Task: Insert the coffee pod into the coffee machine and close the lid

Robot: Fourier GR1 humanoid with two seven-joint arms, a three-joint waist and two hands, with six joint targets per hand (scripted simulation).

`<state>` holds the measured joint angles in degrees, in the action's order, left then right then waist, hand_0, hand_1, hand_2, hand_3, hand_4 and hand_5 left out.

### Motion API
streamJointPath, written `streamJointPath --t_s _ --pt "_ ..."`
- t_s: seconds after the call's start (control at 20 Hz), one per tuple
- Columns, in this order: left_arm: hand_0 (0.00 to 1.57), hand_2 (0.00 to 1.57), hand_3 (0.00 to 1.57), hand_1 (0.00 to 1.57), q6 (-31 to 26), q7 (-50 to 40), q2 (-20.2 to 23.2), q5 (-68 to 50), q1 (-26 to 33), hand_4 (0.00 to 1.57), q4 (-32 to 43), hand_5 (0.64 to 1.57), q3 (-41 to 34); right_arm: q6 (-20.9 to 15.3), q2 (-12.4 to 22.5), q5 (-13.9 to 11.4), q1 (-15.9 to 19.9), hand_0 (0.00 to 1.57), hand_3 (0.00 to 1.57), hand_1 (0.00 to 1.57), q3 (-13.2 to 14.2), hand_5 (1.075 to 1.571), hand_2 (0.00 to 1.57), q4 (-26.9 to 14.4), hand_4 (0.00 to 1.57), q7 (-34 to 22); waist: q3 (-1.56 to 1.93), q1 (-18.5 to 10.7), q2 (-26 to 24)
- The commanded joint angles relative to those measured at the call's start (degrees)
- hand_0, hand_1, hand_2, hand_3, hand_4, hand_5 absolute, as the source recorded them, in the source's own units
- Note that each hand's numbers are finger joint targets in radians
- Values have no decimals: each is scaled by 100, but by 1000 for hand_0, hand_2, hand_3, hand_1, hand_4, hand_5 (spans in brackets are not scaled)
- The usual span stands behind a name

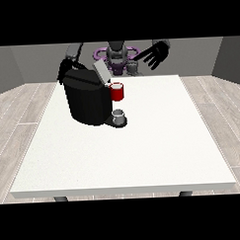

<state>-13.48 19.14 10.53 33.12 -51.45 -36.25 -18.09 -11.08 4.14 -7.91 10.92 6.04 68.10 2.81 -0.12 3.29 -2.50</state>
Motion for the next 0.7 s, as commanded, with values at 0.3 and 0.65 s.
streamJointPath --t_s 0.3,0.65 --pt "0 0 0 0 -346 -37 -926 -876 1694 372 173 1571 -447 662 9 414 -175 0 0 0 -151 1571 0 491 0 -276 12 -881 -1575" --pt "0 0 0 0 -515 -140 -992 -1155 2223 404 -371 1571 -313 1112 478 348 220 0 0 0 -254 1571 0 882 251 -388 13 -1078 -1474"
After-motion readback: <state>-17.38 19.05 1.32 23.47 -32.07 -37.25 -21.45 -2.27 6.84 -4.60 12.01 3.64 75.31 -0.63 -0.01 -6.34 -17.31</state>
